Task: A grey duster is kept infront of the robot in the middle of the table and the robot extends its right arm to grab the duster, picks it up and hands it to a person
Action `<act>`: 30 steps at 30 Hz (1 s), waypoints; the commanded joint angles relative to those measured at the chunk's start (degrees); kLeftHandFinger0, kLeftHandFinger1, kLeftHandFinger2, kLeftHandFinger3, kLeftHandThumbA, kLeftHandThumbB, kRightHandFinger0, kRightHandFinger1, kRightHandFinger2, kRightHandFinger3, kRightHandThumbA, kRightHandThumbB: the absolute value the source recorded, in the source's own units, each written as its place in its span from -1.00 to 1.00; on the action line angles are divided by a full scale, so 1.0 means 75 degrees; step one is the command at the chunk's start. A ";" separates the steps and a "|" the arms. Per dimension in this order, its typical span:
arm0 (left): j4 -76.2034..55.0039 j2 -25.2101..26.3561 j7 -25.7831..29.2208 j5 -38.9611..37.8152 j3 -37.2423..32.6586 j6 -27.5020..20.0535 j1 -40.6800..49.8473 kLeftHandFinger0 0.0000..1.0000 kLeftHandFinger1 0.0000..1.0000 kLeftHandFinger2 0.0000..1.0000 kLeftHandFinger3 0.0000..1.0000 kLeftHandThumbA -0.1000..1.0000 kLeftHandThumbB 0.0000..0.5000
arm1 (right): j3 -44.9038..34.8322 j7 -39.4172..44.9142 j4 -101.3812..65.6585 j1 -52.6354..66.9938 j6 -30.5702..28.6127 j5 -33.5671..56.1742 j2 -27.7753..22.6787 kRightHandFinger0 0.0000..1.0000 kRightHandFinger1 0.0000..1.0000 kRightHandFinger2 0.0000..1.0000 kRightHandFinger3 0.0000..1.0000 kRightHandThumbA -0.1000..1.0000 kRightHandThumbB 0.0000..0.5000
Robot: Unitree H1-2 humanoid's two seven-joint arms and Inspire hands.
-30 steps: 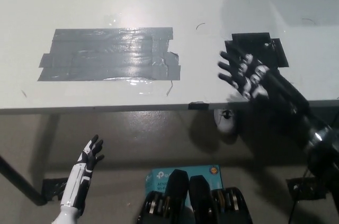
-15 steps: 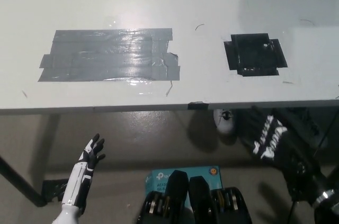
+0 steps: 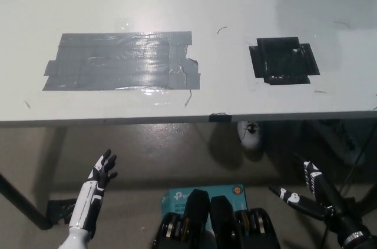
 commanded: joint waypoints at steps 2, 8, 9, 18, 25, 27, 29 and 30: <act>-0.0162 0.0071 0.0022 -0.0104 0.0020 -0.0105 -0.0020 0.91 1.00 1.00 1.00 1.00 0.31 | 0.0130 -0.0388 0.0067 -0.0118 -0.1567 -0.1723 -0.0011 1.00 1.00 1.00 1.00 0.97 0.98; -0.0133 0.0060 0.0079 -0.0032 0.0019 -0.0182 0.0006 0.89 1.00 1.00 1.00 1.00 0.33 | 0.0026 -0.0340 0.0066 -0.0079 -0.1655 -0.1980 0.0086 1.00 1.00 1.00 1.00 0.95 0.98; -0.0135 0.0055 0.0062 -0.0069 0.0022 -0.0164 0.0008 0.90 1.00 1.00 1.00 1.00 0.35 | 0.0017 -0.0334 0.0070 -0.0077 -0.1653 -0.2005 0.0093 1.00 1.00 1.00 1.00 0.94 0.97; -0.0080 0.0074 0.0050 -0.0056 0.0011 -0.0192 0.0006 0.90 1.00 1.00 1.00 1.00 0.30 | -0.0048 -0.0245 0.0039 -0.0038 -0.1682 -0.2441 0.0156 1.00 1.00 1.00 1.00 0.93 0.85; -0.0080 0.0082 0.0000 -0.0129 0.0014 -0.0147 0.0014 0.90 1.00 1.00 1.00 1.00 0.27 | -0.0121 -0.0151 0.0018 -0.0009 -0.1627 -0.2482 0.0218 1.00 1.00 1.00 1.00 0.90 0.80; -0.0068 0.0072 0.0007 -0.0136 0.0016 -0.0168 0.0016 0.90 1.00 1.00 1.00 1.00 0.27 | -0.0135 -0.0145 0.0036 -0.0008 -0.1674 -0.2498 0.0227 1.00 1.00 1.00 1.00 0.90 0.79; -0.0058 0.0061 0.0022 -0.0126 0.0017 -0.0181 0.0013 0.89 1.00 1.00 1.00 0.99 0.26 | -0.0148 -0.0129 0.0040 -0.0014 -0.1677 -0.2510 0.0231 1.00 1.00 1.00 1.00 0.91 0.80; -0.0047 0.0062 0.0036 -0.0111 0.0018 -0.0180 0.0008 0.88 1.00 1.00 1.00 0.99 0.26 | -0.0158 -0.0105 0.0045 -0.0024 -0.1658 -0.2534 0.0244 1.00 1.00 1.00 1.00 0.91 0.80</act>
